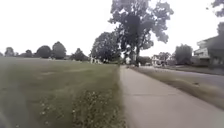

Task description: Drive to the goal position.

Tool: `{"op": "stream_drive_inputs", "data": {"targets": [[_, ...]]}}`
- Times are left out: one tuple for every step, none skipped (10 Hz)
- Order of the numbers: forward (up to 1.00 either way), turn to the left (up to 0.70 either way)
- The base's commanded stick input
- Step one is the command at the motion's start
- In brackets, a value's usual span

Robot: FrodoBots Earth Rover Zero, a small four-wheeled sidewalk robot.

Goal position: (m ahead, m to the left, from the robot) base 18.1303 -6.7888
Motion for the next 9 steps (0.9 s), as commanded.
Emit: {"op": "stream_drive_inputs", "data": {"targets": [[0.00,0.00],[0.68,0.00],[1.00,-0.01],[1.00,-0.03],[1.00,-0.05],[1.00,-0.40],[1.00,-0.40],[1.00,-0.40],[1.00,-0.40]]}}
